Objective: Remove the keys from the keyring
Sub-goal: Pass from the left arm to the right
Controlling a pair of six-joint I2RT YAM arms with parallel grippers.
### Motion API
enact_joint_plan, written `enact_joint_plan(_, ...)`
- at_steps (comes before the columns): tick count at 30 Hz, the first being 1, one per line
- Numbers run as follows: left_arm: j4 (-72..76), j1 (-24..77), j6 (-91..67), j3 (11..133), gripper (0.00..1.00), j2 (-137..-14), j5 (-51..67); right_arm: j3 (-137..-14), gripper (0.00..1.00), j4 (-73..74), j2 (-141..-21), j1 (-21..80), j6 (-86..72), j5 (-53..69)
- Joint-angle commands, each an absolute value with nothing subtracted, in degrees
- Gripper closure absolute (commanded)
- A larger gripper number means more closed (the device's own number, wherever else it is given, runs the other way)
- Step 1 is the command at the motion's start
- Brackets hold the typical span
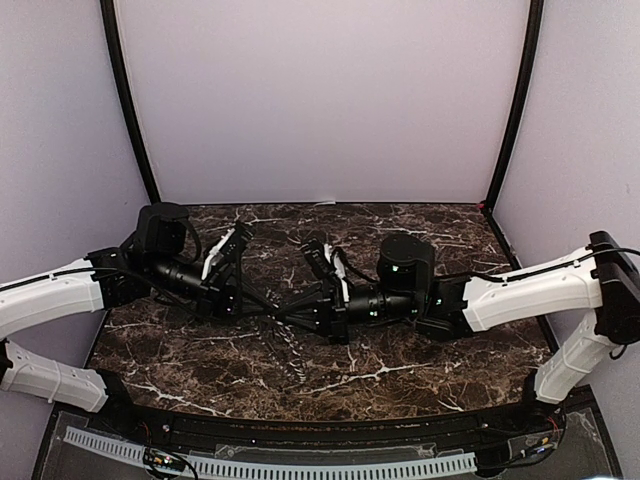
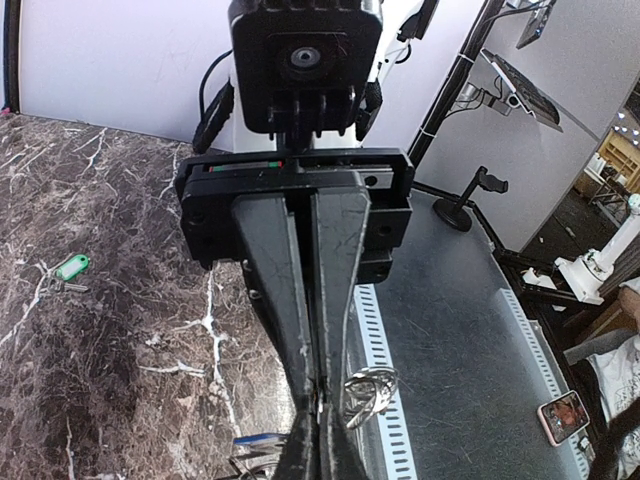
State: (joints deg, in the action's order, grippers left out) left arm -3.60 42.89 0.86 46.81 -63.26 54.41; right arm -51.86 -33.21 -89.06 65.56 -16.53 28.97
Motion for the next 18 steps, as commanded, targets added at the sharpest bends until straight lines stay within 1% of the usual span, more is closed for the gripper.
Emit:
enact_joint_plan(1,-2.58,42.63,1.22,48.16,1.0,-63.38,56.39,-53.02,0.96,-35.92,-89.84,65.18,-16.09,29.83)
enact_joint_plan(8,-3.1,42.68,1.83,48.25,1.0,-63.72,55.84,-53.72,0.92,-35.6,-91.0,65.18,-16.09,30.08)
enact_joint_plan(10,-3.27,42.65,1.98,48.33,1.0,-63.89,55.89,-53.68,1.0,-35.94,-91.13,65.21,-16.09,29.43)
enact_joint_plan(14,-2.64,42.64,1.93,47.77,0.99,-63.91,55.48,-51.59,1.0,-38.34,-90.82,65.16,-16.17,25.78)
enact_joint_plan(16,-0.41,42.67,0.57,46.77,0.91,-63.41,55.03,-49.69,1.0,-41.56,-90.56,65.19,-16.73,23.95)
enact_joint_plan(17,1.49,42.63,-0.63,45.86,0.84,-63.0,54.65,-48.79,1.0,-43.35,-90.43,65.15,-17.08,23.34)
enact_joint_plan(18,3.68,42.63,-2.59,44.78,0.74,-62.47,54.16,-47.69,1.0,-45.39,-90.39,65.21,-17.7,22.77)
